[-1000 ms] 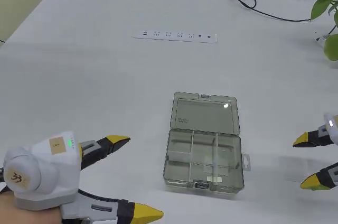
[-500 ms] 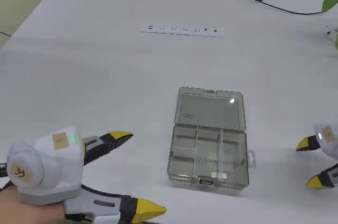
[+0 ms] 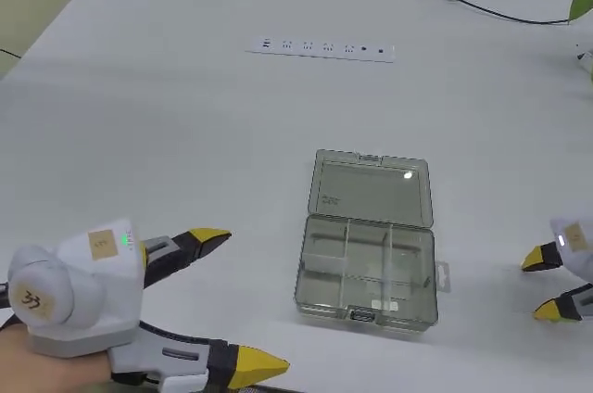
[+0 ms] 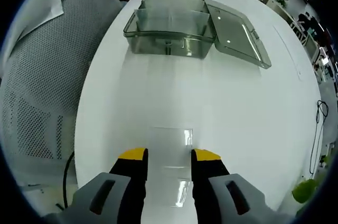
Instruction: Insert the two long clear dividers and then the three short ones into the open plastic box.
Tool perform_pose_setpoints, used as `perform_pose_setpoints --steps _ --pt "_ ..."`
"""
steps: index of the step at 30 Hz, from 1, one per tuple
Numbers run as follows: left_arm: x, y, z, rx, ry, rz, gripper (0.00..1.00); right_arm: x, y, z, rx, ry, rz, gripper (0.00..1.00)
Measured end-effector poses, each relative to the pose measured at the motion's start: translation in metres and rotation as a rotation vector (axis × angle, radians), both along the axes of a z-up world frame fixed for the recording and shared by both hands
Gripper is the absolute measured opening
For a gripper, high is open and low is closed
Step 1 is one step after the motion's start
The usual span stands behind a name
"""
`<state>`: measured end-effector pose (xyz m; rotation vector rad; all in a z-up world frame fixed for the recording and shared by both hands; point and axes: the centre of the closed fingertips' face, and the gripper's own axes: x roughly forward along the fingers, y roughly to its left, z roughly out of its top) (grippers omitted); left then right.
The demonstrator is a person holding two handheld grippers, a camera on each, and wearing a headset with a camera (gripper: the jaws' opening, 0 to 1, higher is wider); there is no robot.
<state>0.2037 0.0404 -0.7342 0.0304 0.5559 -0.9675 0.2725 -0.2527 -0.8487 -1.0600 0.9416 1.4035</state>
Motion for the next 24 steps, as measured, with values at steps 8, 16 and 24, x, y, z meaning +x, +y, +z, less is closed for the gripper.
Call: perform_pose_setpoints --steps 8,16,24 --pt "-0.001 0.000 0.000 0.000 -0.001 -0.003 0.98 0.000 -0.002 -0.002 -0.004 -0.003 -0.007 0.33" --pt "-0.001 0.001 0.003 -0.001 -0.010 -0.008 0.98 0.001 0.002 0.008 0.015 -0.018 -0.037 0.33" --pt "-0.002 0.001 0.007 0.000 -0.020 -0.018 0.98 -0.002 0.020 0.035 0.060 -0.056 -0.053 0.32"
